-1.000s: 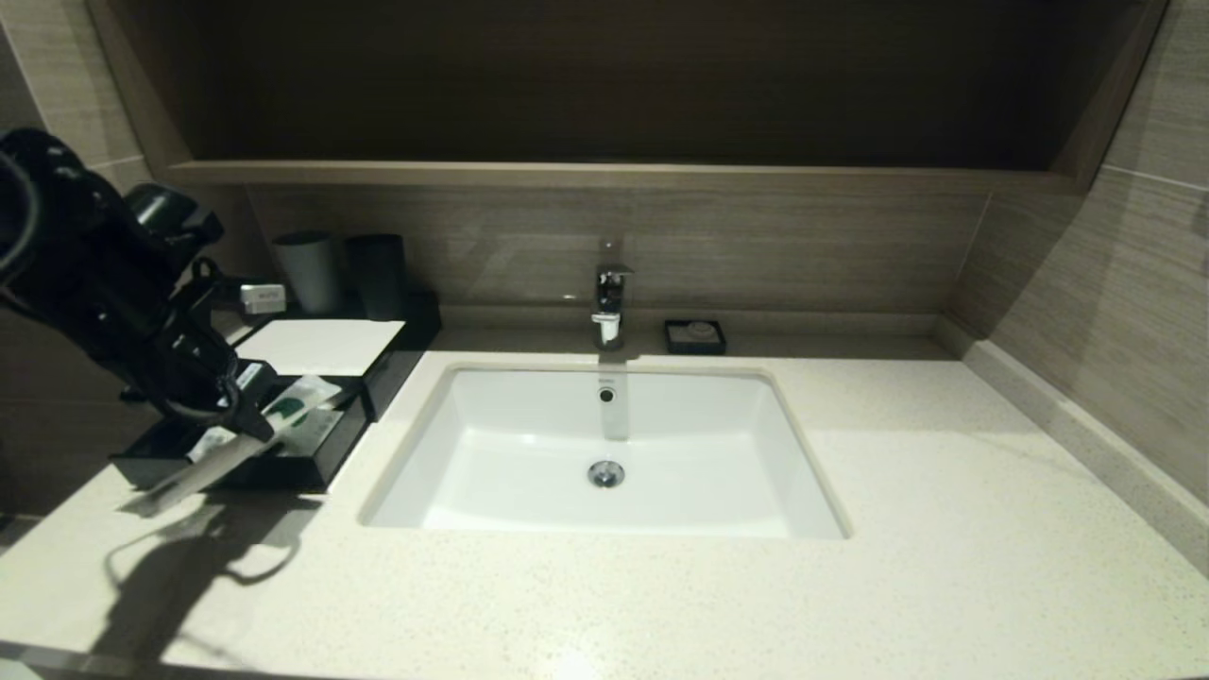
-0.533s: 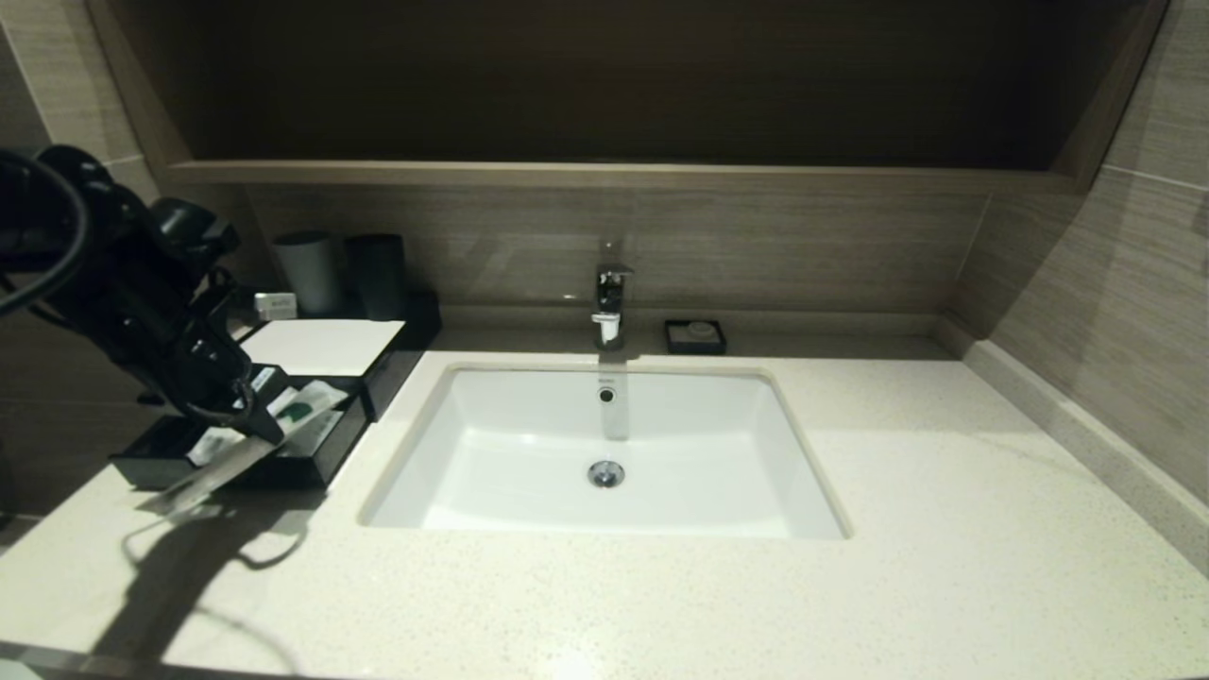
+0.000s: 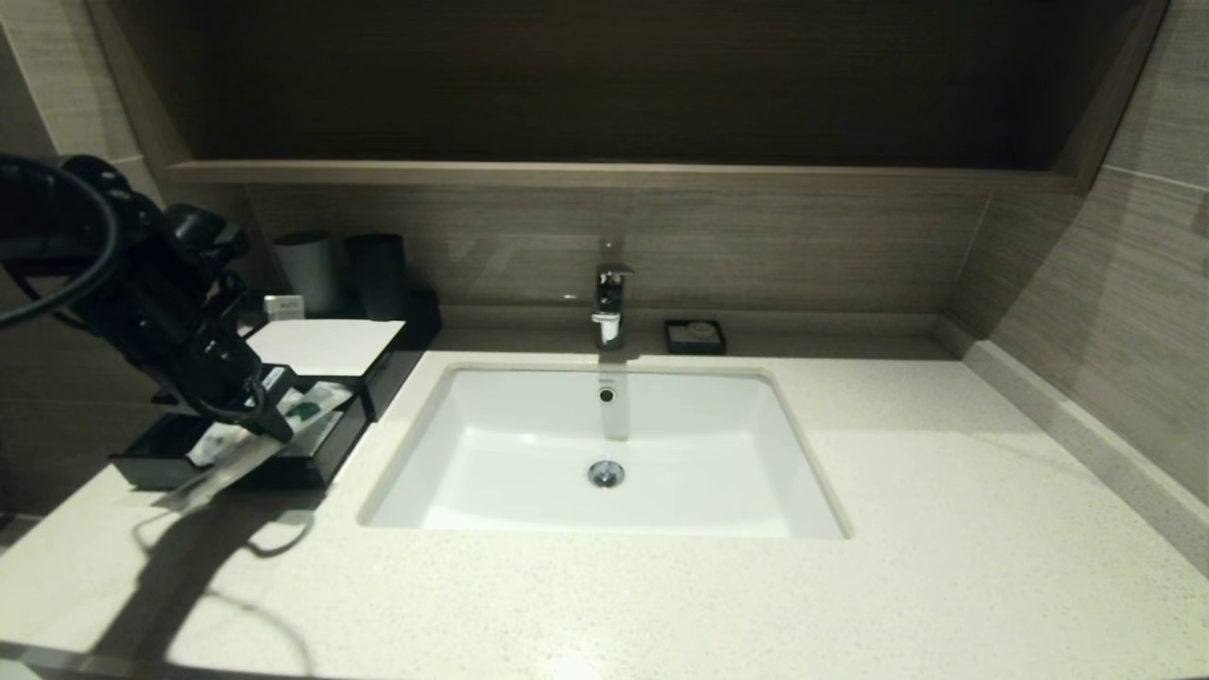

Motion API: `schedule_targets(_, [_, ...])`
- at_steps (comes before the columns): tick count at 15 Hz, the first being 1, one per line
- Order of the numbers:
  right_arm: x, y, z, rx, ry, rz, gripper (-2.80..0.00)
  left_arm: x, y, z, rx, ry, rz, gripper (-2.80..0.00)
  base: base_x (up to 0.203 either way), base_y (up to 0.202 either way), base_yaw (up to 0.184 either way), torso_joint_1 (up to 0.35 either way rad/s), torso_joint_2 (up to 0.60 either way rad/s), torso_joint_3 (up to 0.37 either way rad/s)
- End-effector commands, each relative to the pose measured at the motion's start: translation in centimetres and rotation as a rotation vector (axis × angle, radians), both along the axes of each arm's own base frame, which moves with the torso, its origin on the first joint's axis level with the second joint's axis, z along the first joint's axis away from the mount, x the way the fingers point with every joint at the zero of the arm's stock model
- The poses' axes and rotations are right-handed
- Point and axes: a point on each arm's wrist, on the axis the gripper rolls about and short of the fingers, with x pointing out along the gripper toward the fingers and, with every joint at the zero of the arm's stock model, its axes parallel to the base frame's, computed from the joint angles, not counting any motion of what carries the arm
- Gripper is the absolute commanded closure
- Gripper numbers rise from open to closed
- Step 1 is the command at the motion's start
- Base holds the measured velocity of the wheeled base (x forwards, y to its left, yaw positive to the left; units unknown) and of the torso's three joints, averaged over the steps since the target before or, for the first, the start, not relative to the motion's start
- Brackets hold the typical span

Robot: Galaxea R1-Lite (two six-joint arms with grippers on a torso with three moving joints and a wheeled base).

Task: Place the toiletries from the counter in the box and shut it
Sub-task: Place the bathroom toiletry into the drawer

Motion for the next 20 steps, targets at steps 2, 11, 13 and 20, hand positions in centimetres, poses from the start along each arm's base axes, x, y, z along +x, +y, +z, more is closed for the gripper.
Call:
schedule_targets(2, [0.0, 0.0, 0.0, -0.001, 0.002, 0.001, 0.00, 0.5, 0.1, -0.4, -0.004, 0.009, -0.002, 0.00, 0.000, 0.000, 0.000, 0.000, 0.00, 0.000])
schedule_targets(11, [0.0, 0.0, 0.0, -0.001, 0.001, 0.001, 0.00, 1.4, 0.1, -1.6, -0.018, 0.032, -0.008, 0.00, 0.000, 0.000, 0.000, 0.000, 0.00, 0.000])
schedule_targets(13, [0.0, 0.0, 0.0, -0.001, 0.002, 0.001, 0.00, 1.6, 0.1, -1.7, -0.019, 0.018, -0.003, 0.00, 0.000, 0.000, 0.000, 0.000, 0.00, 0.000])
schedule_targets(20, [0.0, 0.0, 0.0, -0.001, 0.003, 0.001, 0.00, 2.8, 0.0, -1.9, -0.042, -0.044, 0.065, 0.00, 0.000, 0.000, 0.000, 0.000, 0.00, 0.000])
